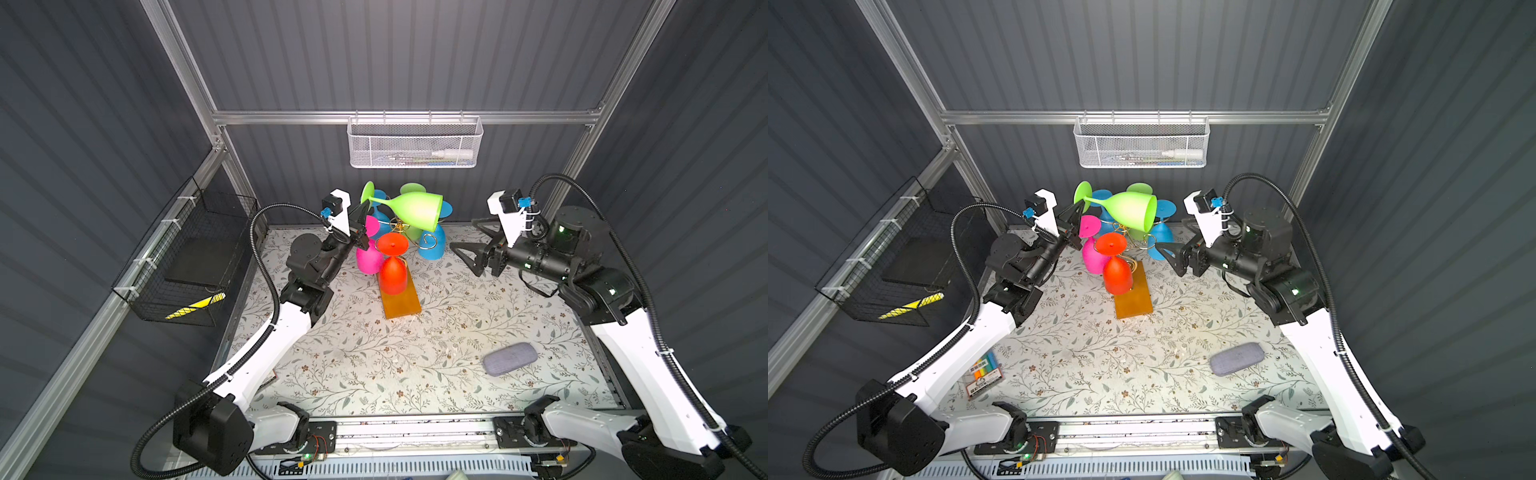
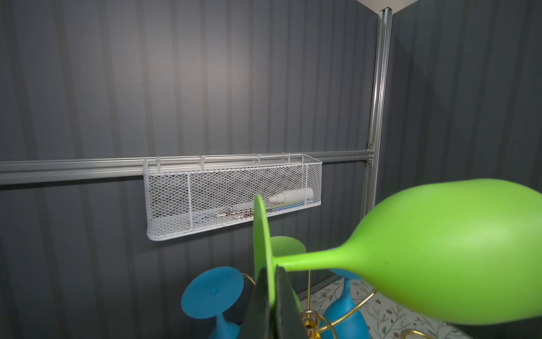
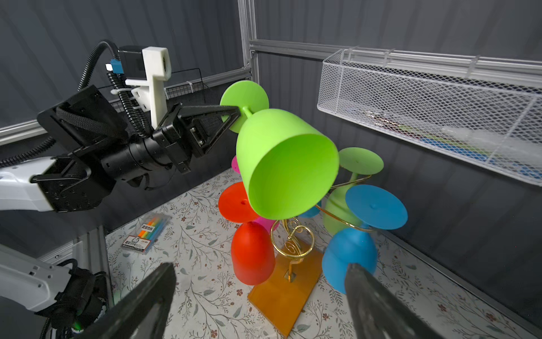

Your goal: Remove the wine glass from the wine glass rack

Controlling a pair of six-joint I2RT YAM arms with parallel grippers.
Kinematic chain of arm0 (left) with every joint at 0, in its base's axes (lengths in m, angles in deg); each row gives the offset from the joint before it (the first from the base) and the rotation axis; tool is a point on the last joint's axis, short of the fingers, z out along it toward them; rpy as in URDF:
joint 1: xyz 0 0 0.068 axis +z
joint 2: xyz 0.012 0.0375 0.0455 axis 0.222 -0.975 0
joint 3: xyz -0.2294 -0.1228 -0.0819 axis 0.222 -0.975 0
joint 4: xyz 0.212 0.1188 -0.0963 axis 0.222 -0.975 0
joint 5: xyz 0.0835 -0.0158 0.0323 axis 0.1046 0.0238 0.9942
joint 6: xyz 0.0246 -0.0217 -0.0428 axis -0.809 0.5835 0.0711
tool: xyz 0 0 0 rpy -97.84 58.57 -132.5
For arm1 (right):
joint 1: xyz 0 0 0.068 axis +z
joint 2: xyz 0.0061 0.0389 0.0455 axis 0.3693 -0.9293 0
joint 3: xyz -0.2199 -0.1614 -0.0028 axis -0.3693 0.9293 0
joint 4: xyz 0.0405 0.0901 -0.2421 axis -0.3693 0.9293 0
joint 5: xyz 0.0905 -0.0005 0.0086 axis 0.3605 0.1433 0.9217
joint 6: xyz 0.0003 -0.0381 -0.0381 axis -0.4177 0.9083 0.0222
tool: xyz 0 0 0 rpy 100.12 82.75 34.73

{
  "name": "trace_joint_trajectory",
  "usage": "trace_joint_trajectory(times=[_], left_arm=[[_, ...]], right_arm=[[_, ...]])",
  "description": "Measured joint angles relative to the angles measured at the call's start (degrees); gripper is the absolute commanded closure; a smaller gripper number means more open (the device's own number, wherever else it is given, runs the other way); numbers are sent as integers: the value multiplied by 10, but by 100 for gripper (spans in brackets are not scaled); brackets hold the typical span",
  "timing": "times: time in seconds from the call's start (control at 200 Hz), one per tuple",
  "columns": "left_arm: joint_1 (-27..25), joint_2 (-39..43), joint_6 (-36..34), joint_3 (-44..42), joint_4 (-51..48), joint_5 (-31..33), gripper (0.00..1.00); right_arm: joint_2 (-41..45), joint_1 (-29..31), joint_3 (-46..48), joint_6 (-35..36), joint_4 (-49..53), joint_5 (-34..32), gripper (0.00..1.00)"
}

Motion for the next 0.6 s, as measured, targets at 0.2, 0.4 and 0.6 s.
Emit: trace_joint_trajectory(times=[0.2, 0.4, 0.6], left_arm=[[2, 21, 27, -2, -13, -1, 100], [2, 29, 36, -2, -20, -3, 100], [2, 29, 46, -4, -26, -9, 100]], right_arm=[[-22, -17, 12, -76, -62, 32, 24], [-50, -20, 12, -131, -99, 30, 30], [-84, -20, -1, -164, -109, 23, 38]])
